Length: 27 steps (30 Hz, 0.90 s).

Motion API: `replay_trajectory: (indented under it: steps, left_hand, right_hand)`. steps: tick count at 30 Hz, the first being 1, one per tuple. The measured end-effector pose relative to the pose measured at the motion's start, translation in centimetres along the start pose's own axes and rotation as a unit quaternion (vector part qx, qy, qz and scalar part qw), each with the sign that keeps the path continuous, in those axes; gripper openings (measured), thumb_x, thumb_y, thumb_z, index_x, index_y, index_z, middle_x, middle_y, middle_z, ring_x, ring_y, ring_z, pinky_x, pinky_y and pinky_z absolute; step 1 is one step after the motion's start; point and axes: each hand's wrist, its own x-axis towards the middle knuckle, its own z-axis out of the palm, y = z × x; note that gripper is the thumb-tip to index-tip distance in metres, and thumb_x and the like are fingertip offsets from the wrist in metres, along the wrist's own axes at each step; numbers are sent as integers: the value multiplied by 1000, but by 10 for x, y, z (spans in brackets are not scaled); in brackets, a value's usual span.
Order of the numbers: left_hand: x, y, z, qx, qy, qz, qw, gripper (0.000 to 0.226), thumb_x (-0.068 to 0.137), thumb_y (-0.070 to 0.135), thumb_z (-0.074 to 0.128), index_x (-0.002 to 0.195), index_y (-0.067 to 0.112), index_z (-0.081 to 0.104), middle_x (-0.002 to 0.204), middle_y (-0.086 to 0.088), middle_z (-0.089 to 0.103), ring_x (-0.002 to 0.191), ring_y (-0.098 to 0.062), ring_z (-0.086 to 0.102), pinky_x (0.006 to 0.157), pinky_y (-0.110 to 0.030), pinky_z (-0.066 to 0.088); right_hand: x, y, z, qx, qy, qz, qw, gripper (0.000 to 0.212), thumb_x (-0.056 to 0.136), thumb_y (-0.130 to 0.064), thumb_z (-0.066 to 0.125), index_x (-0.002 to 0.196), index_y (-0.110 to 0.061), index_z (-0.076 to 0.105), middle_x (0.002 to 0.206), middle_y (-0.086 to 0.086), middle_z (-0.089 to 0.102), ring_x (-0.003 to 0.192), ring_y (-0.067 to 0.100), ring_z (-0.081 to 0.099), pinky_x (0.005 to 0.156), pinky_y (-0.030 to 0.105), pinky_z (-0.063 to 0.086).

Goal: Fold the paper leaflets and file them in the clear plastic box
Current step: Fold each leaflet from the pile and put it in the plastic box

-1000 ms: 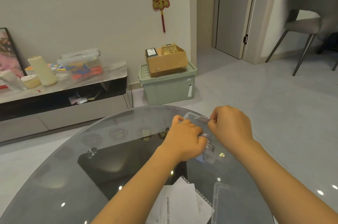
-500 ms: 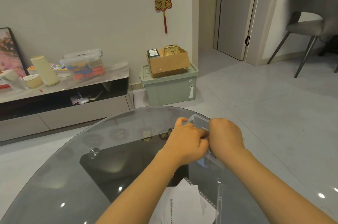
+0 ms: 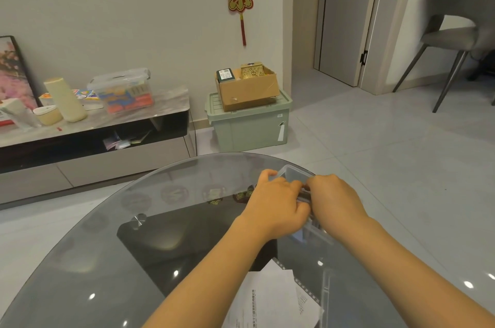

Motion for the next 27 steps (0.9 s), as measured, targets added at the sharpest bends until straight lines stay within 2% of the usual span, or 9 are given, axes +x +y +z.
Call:
replay_trajectory:
  steps: [2, 3, 6, 10, 13, 15, 17, 22, 27]
  left_hand:
    - [1, 1, 1, 18, -6, 2, 1000, 47, 80, 40, 15, 76, 17, 57, 69, 4, 56, 75, -13, 45, 106, -36, 20]
    - [2, 1, 1, 27, -12, 2, 1000, 59, 77, 43, 9, 81, 17, 62, 76, 2, 60, 80, -13, 47, 102, -35, 23]
    - [4, 2, 1, 40, -30, -4, 999, 82, 68, 47, -4, 99, 20, 67, 96, -2, 60, 89, -15, 43, 85, -34, 27]
    - [6, 1, -1, 47, -65, -10, 997, 90, 64, 49, -7, 111, 25, 65, 108, -1, 57, 102, -15, 43, 92, -36, 25]
    - [3, 0, -1, 30, -49, -12, 998, 84, 70, 50, 0, 120, 22, 63, 115, -1, 58, 109, -17, 46, 96, -35, 24]
    - [-2, 2, -4, -29, -3, -28, 999, 67, 82, 44, 17, 125, 17, 59, 122, -1, 57, 117, -17, 46, 104, -33, 20]
    - [-10, 6, -11, -74, 51, -56, 994, 55, 87, 36, 29, 129, 15, 55, 128, -1, 56, 123, -17, 43, 110, -32, 17]
    - [-54, 30, -33, -69, 104, -110, 986, 37, 92, 17, 45, 128, 15, 56, 124, -1, 59, 116, -18, 49, 103, -29, 28]
    - [-126, 49, -44, -42, 64, -173, 982, 36, 94, 19, 43, 127, 18, 57, 125, 1, 57, 116, -16, 49, 104, -33, 32]
  right_hand:
    - [-4, 1, -3, 0, -20, 11, 1000, 9, 85, -1, 50, 83, -10, 52, 84, 7, 57, 67, 22, 43, 42, 18, 20]
    - [-6, 2, -4, -3, -28, 14, 999, 11, 84, 0, 50, 78, -9, 50, 76, 5, 49, 61, 20, 41, 42, 19, 20]
    - [-9, 4, 0, -19, -50, 10, 999, 36, 87, -2, 49, 62, -15, 28, 69, -3, 22, 53, 8, 26, 43, 19, 18]
    - [-7, 11, 3, -8, -68, -6, 998, 26, 87, -5, 47, 65, -12, 35, 71, -3, 29, 54, 10, 32, 44, 20, 20]
    - [-5, 18, 0, 60, -17, -3, 998, 20, 86, -7, 45, 68, -10, 51, 81, 9, 57, 71, 25, 56, 49, 25, 36]
    - [-10, 23, -8, 103, 39, -17, 994, 23, 91, -12, 44, 90, -10, 67, 98, 9, 62, 91, 27, 60, 70, 32, 48]
    - [-18, 27, -17, 139, 79, -38, 986, 29, 93, -14, 43, 110, -13, 67, 111, 6, 62, 102, 24, 58, 85, 31, 46]
    - [-50, 25, -29, 199, 101, -87, 971, 27, 92, -13, 47, 108, -15, 69, 108, 1, 66, 96, 17, 59, 82, 24, 44]
    - [-83, 10, -29, 211, 73, -129, 966, 26, 92, -15, 48, 105, -19, 71, 109, -1, 67, 91, 17, 59, 80, 30, 49]
